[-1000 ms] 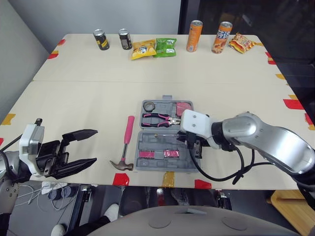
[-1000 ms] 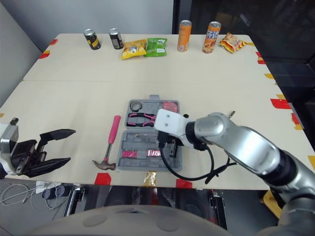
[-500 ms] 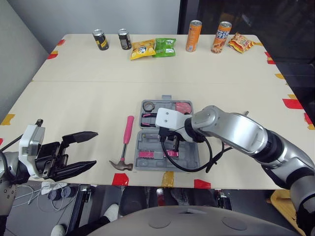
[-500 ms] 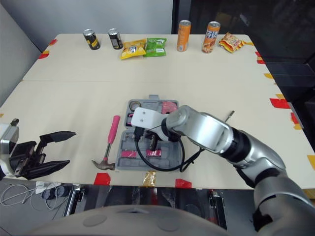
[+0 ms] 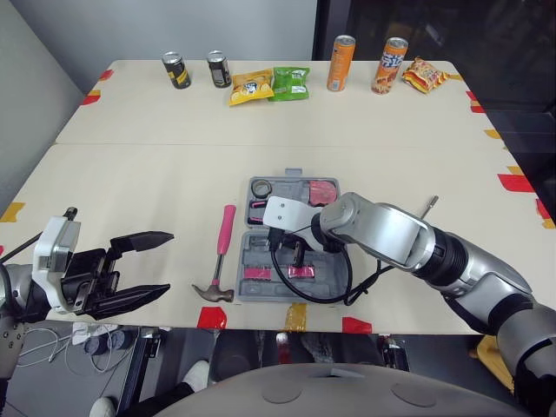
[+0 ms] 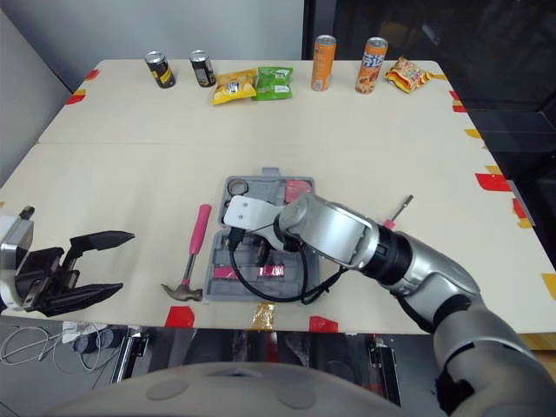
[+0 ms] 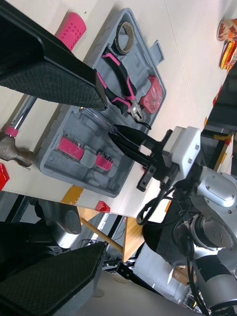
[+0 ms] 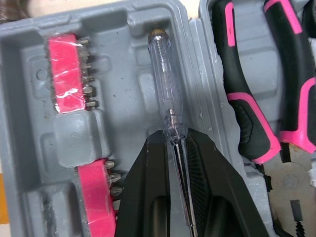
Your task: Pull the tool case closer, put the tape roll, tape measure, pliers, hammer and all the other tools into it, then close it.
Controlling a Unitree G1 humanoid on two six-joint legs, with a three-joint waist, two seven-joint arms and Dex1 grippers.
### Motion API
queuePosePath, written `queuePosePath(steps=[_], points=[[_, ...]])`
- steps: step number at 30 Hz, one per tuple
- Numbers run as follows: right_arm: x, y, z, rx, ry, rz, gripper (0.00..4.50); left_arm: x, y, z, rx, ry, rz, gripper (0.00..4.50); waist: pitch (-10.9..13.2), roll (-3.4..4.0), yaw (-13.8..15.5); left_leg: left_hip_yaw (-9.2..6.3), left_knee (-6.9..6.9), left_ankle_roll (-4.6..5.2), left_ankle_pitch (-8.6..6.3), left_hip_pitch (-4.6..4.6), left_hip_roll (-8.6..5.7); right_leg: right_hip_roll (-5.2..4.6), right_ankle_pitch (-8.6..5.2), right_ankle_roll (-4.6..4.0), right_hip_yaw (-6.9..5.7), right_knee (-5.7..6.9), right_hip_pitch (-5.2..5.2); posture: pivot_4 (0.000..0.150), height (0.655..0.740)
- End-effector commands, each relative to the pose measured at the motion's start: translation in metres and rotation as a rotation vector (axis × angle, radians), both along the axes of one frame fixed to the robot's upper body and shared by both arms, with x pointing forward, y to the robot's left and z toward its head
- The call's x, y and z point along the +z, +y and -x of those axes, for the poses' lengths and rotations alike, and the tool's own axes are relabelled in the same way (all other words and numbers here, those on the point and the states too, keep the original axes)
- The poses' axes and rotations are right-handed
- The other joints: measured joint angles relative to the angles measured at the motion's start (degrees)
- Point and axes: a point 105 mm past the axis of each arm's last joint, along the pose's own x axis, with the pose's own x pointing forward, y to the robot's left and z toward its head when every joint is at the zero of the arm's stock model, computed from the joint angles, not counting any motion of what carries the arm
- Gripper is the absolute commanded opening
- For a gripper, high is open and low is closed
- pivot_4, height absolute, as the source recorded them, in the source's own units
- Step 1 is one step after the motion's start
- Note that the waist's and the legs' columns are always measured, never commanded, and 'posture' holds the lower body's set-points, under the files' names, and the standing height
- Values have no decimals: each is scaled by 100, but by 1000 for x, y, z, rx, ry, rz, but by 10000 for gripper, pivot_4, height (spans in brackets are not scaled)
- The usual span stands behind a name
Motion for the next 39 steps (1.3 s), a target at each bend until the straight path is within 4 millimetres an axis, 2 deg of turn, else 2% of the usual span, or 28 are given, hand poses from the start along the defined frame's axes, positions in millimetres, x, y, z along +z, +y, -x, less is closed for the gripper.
queuePosePath(steps=[1, 6, 8, 11, 12, 17, 19, 23, 25, 27, 30, 31, 39], points=[[5, 8, -4, 19, -34, -21, 490, 6, 1, 3, -8, -28, -16, 45000, 0, 0, -9, 0, 0, 0, 0, 0, 0, 0, 0, 0, 0, 0, 0, 1500, 7400], [2, 8, -4, 21, -21, -24, 490, 3, 2, 4, -4, -26, -13, 45000, 0, 0, -10, 0, 0, 0, 0, 0, 0, 0, 0, 0, 0, 2, 0, 1500, 7400], [2, 8, -4, 23, -19, -27, 10761, 2, 1, 4, -4, -25, -11, 45000, 0, 0, -9, 0, 0, 0, 0, 0, 0, 0, 0, 0, 0, 2, 0, 1500, 7400], [5, 7, -6, 23, -40, -39, 21554, 1, 1, 5, -3, -24, -8, 45000, 0, 0, -8, 0, 0, 0, 0, 0, 0, 0, 0, 0, 0, 2, 0, 1500, 7400], [7, 6, -6, 24, -44, -47, 23920, 0, 2, 5, -2, -23, -7, 45000, 0, 0, -6, 0, 0, 0, 0, 0, 0, 0, 0, 0, 0, 2, 0, 1500, 7400], [29, 2, 0, 58, -67, -155, 23920, -3, 2, 6, 1, -22, 0, 45000, 0, -1, 17, 0, 0, 0, 0, -1, 0, 0, 1, 1, 0, 0, 0, 1500, 7400], [40, 4, 6, 78, -59, -313, 23920, -3, 2, 6, 5, -27, 4, 45000, -5, -8, 25, 1, 0, 0, 0, 0, 1, 0, 7, 12, 0, -1, 0, 1500, 7400], [38, 0, 12, 106, -63, -493, 23920, -3, 3, 3, 24, -45, 9, 45000, -6, -10, 46, 2, -2, -1, -2, -2, 2, 0, 6, 12, 1, -3, -2, 1500, 7400], [27, -1, 11, 84, -35, -568, 18797, -4, 3, 2, 38, -53, 12, 45000, -7, -12, 41, 3, -2, 1, -3, -2, 2, 0, 4, 7, 1, -2, -2, 1500, 7400], [18, -2, 9, 69, -32, -597, 12561, -5, 4, 1, 45, -58, 13, 45000, -7, -12, 14, 4, -1, 21, -12, -2, 2, 0, -24, -43, 2, 1, -2, 1500, 7400], [8, -2, 1, 37, -55, -626, 1979, -7, 4, -1, 60, -65, 16, 45000, -7, -12, -40, 3, 1, 36, -12, 0, 2, 1, -20, -49, 2, 6, -2, 1500, 7400], [6, -2, -1, 34, -68, -631, 192, -8, 4, -2, 63, -67, 16, 45000, -7, -12, -53, 2, 1, 39, -11, 0, 2, 1, -19, -51, 2, 8, -1, 1500, 7400], [-16, -5, -12, -4, -79, -603, 192, -15, 10, -1, 86, -65, 11, 45000, -8, -13, -57, 2, 1, 50, -6, -3, 2, 1, -18, -53, 1, 2, -2, 1500, 7400]])
